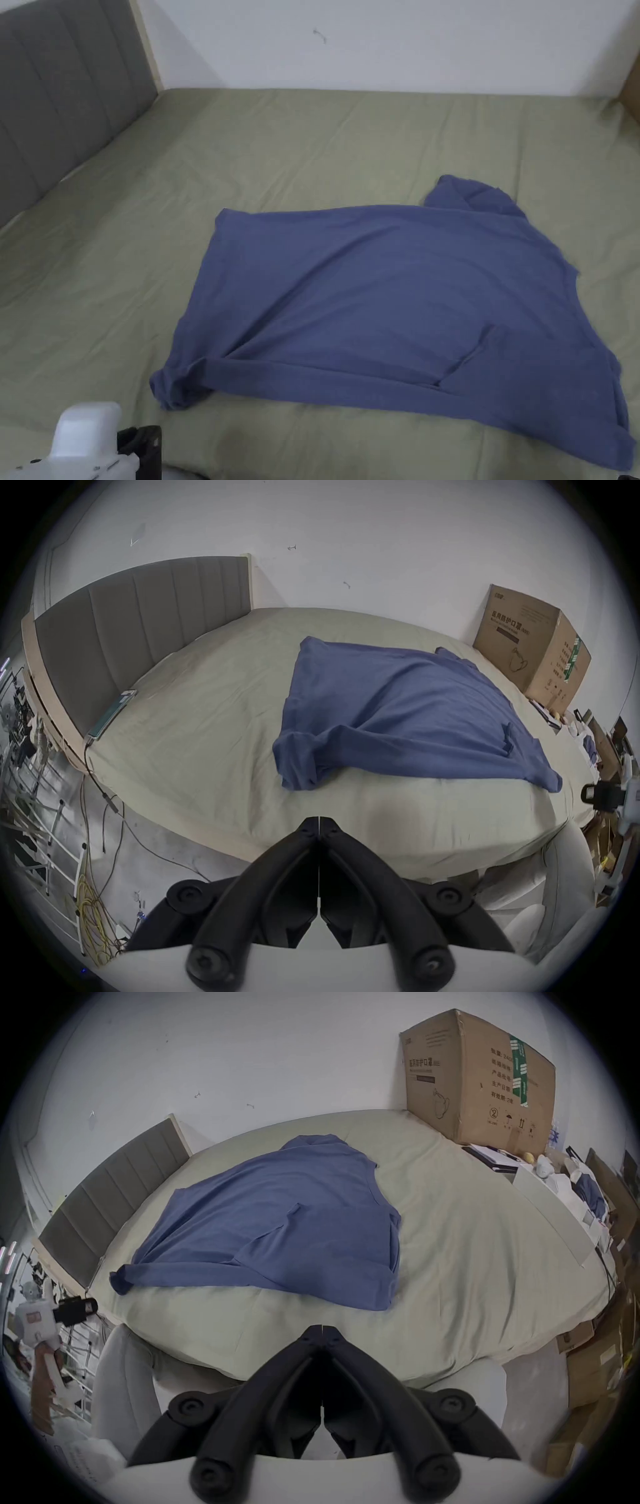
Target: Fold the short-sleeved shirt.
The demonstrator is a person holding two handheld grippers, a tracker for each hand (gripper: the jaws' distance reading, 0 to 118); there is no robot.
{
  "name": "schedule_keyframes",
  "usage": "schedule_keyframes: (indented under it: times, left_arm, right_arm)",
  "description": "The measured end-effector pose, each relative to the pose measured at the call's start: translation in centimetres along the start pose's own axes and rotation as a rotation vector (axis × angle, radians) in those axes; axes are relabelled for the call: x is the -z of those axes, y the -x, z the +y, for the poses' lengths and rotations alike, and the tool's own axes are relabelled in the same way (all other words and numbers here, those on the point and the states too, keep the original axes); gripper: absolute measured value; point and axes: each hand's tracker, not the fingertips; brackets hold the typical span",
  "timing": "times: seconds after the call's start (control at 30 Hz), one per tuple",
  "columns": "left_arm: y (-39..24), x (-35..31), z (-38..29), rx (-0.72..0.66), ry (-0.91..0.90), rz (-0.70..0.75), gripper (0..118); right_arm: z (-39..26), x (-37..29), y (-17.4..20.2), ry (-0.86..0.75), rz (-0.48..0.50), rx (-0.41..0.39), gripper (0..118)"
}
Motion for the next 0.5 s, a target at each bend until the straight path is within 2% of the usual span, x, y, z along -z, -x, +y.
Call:
schedule_keyframes:
  times: [0.07, 0.1, 0.17, 0.2, 0.23, 0.33, 0.37, 0.4, 0.43, 0.47, 0.5]
  left_arm:
    - [-0.3, 0.5, 0.9, 0.020, -0.043, 0.009, 1]
    - [-0.3, 1.0, 1.6, 0.023, -0.060, 0.033, 8]
    - [-0.1, 2.4, 3.0, 0.016, -0.064, 0.035, 64]
    - [-0.1, 3.1, 3.6, 0.004, -0.061, 0.032, 82]
    - [0.0, 4.1, 4.2, -0.019, -0.029, 0.029, 87]
    - [0.6, 6.8, 5.1, -0.073, -0.016, 0.003, 83]
    - [0.6, 7.6, 5.1, -0.092, 0.031, 0.008, 71]
    - [0.5, 8.1, 5.0, -0.092, 0.042, -0.007, 47]
    - [0.5, 8.3, 4.8, -0.084, 0.034, -0.010, 9]
    - [0.1, 8.4, 4.6, -0.082, 0.029, -0.004, 9]
    - [-0.3, 8.4, 4.5, -0.066, 0.019, 0.021, 4]
  right_arm:
    - [0.0, 0.2, -0.5, 0.010, -0.007, 0.003, 0]
    - [0.1, 0.3, -0.9, 0.014, 0.000, 0.029, 0]
    - [0.3, 0.4, -1.5, 0.023, 0.004, 0.053, 0]
    - [0.3, 0.5, -1.6, 0.019, -0.001, 0.052, 0]
    - [0.3, 0.6, -1.8, 0.015, -0.010, 0.050, 0]
    - [0.3, 1.1, -2.3, 0.031, -0.026, 0.071, 0]
    - [0.3, 1.3, -2.5, 0.047, -0.022, 0.087, 0]
    - [0.3, 1.4, -2.6, 0.049, -0.030, 0.090, 0]
    - [0.4, 1.5, -2.7, 0.050, -0.028, 0.091, 0]
    - [0.5, 1.6, -2.8, 0.058, -0.022, 0.092, 0]
    - [0.7, 1.8, -2.9, 0.064, -0.025, 0.087, 0]
